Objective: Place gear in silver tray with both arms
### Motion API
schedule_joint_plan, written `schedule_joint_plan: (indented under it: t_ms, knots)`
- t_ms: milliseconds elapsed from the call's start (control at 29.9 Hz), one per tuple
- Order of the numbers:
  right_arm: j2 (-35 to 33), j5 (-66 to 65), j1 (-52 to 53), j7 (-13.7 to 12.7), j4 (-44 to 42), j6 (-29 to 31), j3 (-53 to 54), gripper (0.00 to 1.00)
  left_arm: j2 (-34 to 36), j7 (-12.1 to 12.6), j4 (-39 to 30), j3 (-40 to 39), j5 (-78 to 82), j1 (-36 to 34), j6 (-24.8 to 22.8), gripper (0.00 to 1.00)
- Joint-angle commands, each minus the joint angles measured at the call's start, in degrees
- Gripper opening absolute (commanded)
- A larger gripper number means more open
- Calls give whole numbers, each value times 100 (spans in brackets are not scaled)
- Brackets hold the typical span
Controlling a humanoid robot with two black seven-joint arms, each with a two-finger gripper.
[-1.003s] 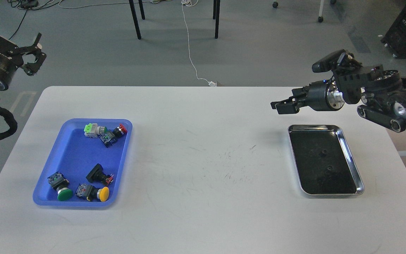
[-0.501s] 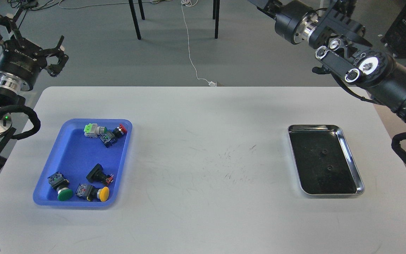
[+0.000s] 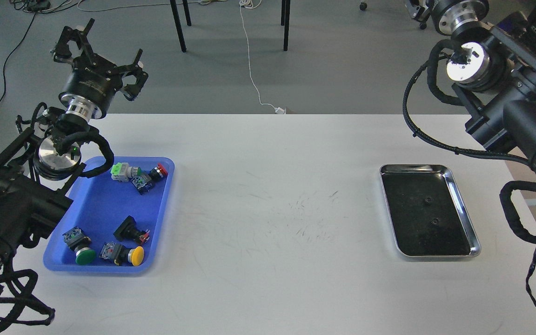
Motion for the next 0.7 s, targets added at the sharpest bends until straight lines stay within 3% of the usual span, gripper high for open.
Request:
schedule_joint_plan:
  t_ms: [0, 100, 301, 669]
  knots:
    - [-13, 404, -339, -385, -7, 410, 1010, 99, -129, 8, -3, 0, -4, -6, 19, 98]
    - [-13, 449, -822, -650, -15, 902, 1740, 99, -173, -1, -3, 0, -4, -6, 10, 98]
    - [48, 467, -1719, -747, 20, 1931, 2305, 99, -174, -1, 5, -18, -30, -6, -7, 98]
    - [40, 432, -1703, -738, 64, 2029, 1980, 99, -296, -53, 14, 0, -12, 29, 19, 98]
